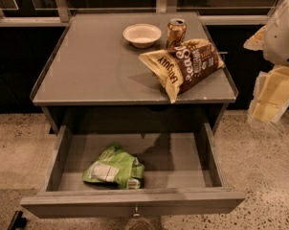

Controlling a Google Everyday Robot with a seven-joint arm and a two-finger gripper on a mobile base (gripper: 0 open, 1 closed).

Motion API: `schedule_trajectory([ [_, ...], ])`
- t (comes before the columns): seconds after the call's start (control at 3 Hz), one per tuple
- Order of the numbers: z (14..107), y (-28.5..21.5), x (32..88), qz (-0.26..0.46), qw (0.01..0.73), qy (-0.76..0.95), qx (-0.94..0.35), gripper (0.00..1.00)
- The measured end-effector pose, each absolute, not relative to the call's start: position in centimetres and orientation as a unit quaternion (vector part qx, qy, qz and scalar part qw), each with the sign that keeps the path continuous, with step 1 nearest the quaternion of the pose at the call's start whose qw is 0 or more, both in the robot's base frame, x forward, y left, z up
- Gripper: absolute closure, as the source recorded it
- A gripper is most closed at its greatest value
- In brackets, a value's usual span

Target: Pick green rice chip bag from top drawer and place on counter

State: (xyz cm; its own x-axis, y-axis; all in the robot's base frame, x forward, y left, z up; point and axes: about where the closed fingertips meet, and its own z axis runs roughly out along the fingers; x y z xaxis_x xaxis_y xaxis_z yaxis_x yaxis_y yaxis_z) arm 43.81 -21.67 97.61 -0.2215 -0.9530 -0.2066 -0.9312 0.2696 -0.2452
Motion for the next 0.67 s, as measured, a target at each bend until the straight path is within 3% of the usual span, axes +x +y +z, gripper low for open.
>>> schedule_trajectory([
  [0.67, 96.87, -22.15, 43.02, -0.031, 0.189, 0.787, -0.587, 0.00],
])
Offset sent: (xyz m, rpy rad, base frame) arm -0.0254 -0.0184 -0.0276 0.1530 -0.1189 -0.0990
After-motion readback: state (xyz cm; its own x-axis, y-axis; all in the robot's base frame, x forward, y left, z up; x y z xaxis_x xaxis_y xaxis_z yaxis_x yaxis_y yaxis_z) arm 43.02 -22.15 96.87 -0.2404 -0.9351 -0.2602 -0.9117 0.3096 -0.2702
